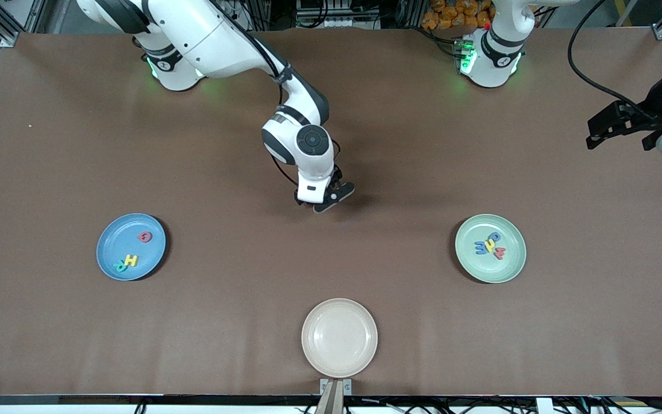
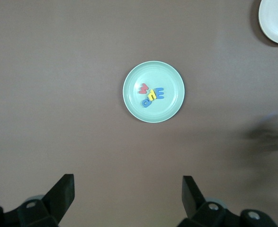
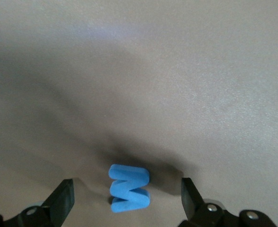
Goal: Sort uppercase to blue plate, lowercase to green plate
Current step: 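Lift the blue 'M' with the right gripper toward the blue plate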
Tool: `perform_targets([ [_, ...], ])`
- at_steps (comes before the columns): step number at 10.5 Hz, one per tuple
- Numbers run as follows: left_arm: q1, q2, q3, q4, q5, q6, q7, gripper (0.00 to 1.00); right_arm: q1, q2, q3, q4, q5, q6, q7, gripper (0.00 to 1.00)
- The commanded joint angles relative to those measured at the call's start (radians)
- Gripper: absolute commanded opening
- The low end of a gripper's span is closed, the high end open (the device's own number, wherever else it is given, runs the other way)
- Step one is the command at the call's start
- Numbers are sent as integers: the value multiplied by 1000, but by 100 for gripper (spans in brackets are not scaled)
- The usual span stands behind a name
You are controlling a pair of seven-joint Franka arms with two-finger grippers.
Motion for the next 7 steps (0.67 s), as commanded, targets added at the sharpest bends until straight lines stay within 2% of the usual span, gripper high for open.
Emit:
perform_targets([
  [1,-17,-36,14,-31,-15,-2,22,100,-9,2,8,-8,-24,12,14,66],
  [2,-20,-44,15,-31,-9,-3,34,100,-10,2,8,-8,-23,12,14,9],
  [3,-21,-53,14,-28,-5,-3,77,100,-12,2,8,-8,-23,12,14,0],
  [7,-14,-51,0,-31,-5,-3,94,100,-51,-19,10,-6,-23,-2,11,0],
])
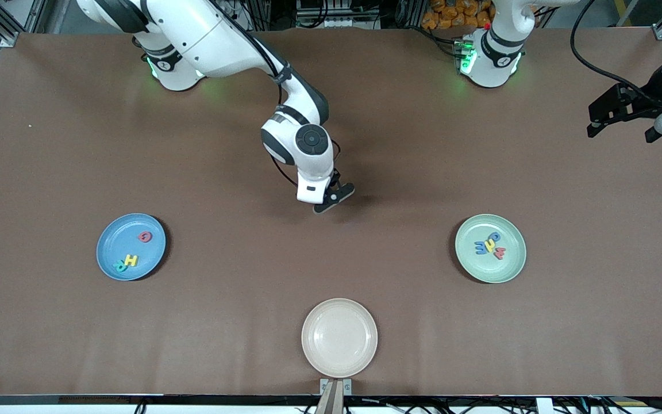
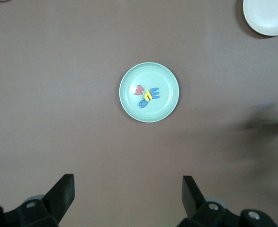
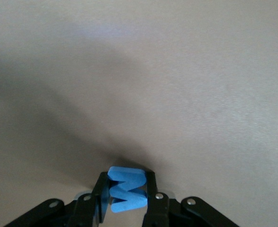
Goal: Sort uppercase to blue plate, lowercase to green plate
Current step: 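Lift the blue 'M' with the right gripper toward the blue plate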
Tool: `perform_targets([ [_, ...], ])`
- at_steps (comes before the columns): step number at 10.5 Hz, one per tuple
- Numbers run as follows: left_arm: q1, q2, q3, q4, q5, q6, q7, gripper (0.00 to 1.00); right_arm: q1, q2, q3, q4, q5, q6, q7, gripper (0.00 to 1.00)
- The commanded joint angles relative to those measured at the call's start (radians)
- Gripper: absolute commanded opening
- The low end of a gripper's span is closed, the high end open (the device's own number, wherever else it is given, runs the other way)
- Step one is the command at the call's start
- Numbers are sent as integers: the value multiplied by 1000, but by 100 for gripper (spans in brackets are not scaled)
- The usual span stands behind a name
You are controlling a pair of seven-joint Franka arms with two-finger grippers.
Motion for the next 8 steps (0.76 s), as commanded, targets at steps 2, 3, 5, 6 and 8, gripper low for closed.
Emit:
perform_targets([
  [2,-1,-21,2,-28,-5,-8,22,100,-120,-54,13,-1,-18,-10,-6,0],
  [3,-3,-20,1,-29,-5,-8,22,100,-166,-89,13,-1,-18,-33,-38,0],
  [5,-9,-15,1,-31,-5,-8,16,100,-305,-129,13,20,-18,-117,-163,0],
  [6,-10,-14,1,-31,-5,-17,13,100,-388,-136,13,31,-18,-161,-284,0],
  [8,-1,-17,1,-29,-5,-37,20,100,-564,-133,13,50,-15,-182,-529,0],
])
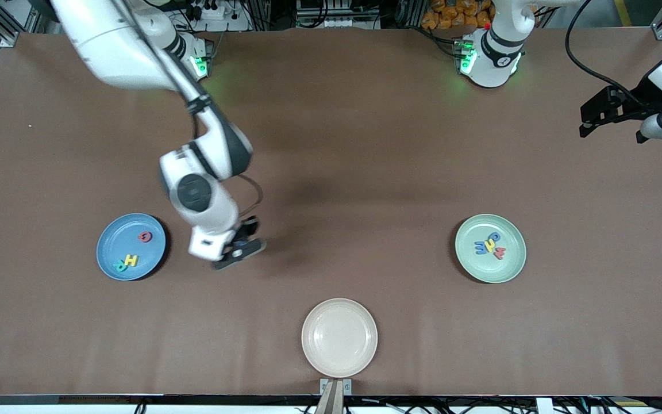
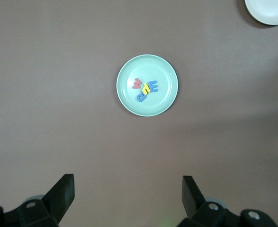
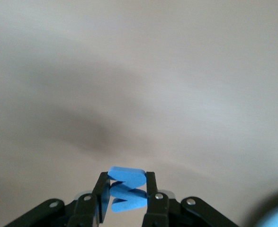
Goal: Sort uppercase to blue plate, lowercase to green plate
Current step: 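Lower the 'M' onto the blue plate and open the right gripper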
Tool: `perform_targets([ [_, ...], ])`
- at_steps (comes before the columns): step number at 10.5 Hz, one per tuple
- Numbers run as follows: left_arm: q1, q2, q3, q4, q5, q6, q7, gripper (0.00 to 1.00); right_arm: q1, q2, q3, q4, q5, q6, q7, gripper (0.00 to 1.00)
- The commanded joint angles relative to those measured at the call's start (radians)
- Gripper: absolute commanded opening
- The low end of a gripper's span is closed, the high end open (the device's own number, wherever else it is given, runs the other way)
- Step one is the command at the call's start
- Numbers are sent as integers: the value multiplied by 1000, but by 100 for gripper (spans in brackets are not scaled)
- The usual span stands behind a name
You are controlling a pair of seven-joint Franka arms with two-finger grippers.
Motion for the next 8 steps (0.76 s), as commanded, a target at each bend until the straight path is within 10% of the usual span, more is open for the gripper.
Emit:
perform_targets([
  [1,5,-16,3,-7,-6,-22,19,100,-191,1,22,5,-7,-12,-258,0],
  [6,5,-16,3,-6,-6,-22,19,100,-446,7,22,1,-4,-67,-550,0],
  [7,7,-16,5,-6,-6,-25,11,100,-461,4,22,-1,-2,-81,-549,35],
  [8,7,-16,7,-7,-6,-27,11,100,-477,3,24,1,2,-101,-549,97],
])
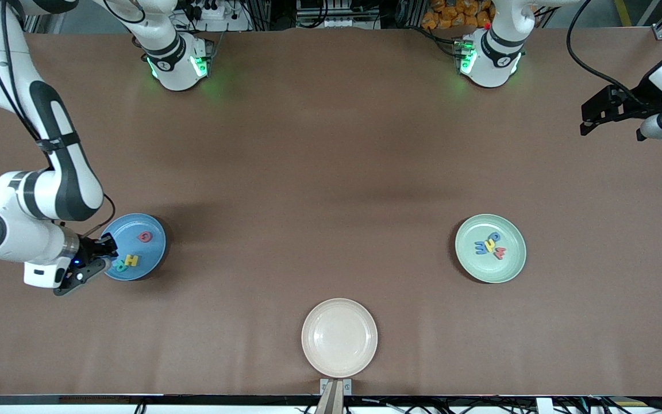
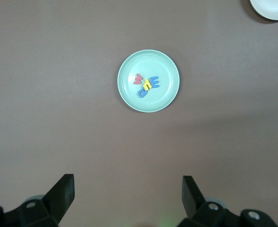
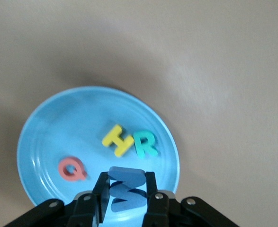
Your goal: Sort uppercase to blue plate, lowercase to green plate
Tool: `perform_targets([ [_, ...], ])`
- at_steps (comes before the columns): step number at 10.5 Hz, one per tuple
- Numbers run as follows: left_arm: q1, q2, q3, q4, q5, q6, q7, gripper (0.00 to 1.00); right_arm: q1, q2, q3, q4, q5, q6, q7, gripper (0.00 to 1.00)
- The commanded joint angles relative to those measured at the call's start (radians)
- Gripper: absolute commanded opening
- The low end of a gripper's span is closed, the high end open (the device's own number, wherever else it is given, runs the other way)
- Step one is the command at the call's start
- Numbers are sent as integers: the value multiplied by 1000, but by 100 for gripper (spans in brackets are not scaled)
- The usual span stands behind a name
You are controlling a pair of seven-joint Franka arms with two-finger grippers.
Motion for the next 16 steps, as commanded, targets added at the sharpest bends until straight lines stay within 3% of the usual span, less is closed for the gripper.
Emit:
perform_targets([
  [1,4,-16,3,-6,-6,-15,5,100,-26,-14,21,0,2,-35,-10,100],
  [5,4,-17,3,-6,-6,-30,1,100,19,-50,30,4,4,-96,18,100],
  [7,4,-17,5,-6,-6,-37,1,100,52,-89,34,3,11,-199,146,100],
  [10,6,-16,6,-3,-6,-37,1,100,-5,-142,29,-26,60,-326,193,100],
  [13,6,-17,9,1,15,-37,13,100,13,-369,17,-260,60,-296,214,100],
  [16,4,-17,8,6,34,-35,16,100,169,-477,-119,-254,62,-386,251,100],
])
